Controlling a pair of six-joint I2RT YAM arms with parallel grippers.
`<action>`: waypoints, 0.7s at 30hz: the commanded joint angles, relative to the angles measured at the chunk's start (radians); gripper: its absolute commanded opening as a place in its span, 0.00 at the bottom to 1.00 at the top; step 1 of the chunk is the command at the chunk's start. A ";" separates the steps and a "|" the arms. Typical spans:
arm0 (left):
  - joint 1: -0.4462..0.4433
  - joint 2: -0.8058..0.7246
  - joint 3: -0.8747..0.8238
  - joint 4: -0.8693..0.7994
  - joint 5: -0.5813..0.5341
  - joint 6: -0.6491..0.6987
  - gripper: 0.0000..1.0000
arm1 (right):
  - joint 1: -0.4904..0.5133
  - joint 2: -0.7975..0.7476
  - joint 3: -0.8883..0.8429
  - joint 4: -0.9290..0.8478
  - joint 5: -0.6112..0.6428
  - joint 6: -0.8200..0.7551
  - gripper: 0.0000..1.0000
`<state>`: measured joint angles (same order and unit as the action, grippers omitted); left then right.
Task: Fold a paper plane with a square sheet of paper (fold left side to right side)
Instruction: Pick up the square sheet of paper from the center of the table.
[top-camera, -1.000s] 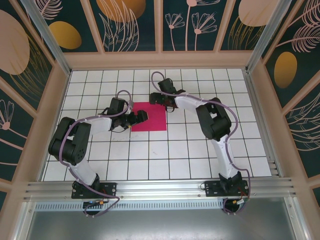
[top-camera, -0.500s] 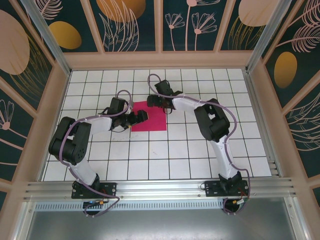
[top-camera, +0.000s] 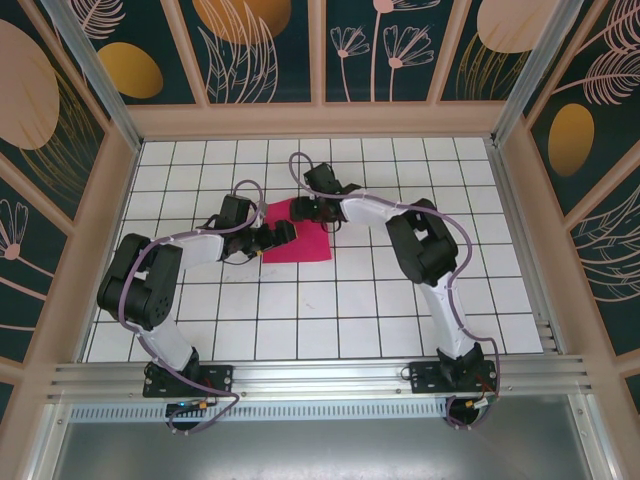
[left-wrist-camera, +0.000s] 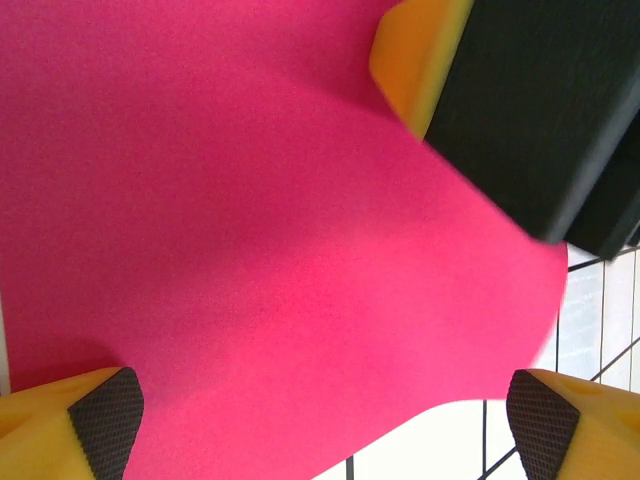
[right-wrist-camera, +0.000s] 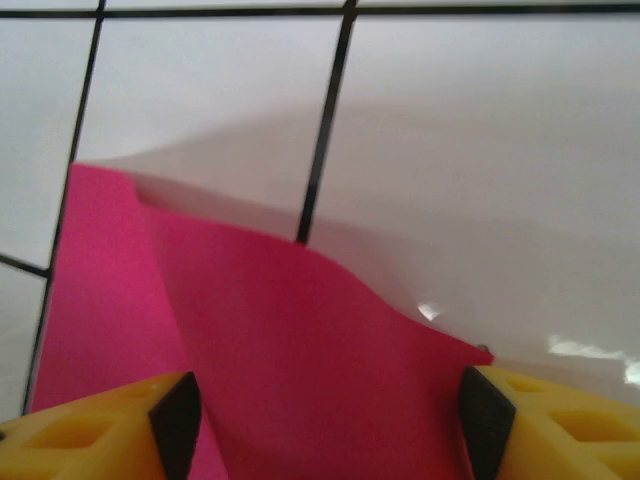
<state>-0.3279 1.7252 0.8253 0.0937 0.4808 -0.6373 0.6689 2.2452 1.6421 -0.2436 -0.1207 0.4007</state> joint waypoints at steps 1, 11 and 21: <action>-0.003 0.004 -0.020 -0.037 -0.055 0.007 0.96 | 0.031 -0.038 -0.036 -0.067 -0.145 -0.002 0.63; -0.003 -0.177 -0.026 -0.095 -0.166 0.013 0.98 | -0.022 -0.134 -0.160 0.065 -0.259 0.033 0.38; -0.003 -0.373 -0.037 -0.090 -0.244 -0.005 0.98 | -0.170 -0.417 -0.471 0.350 -0.522 0.039 0.29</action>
<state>-0.3332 1.3937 0.8032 0.0063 0.2649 -0.6373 0.5446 1.9354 1.2377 -0.0315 -0.5072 0.4297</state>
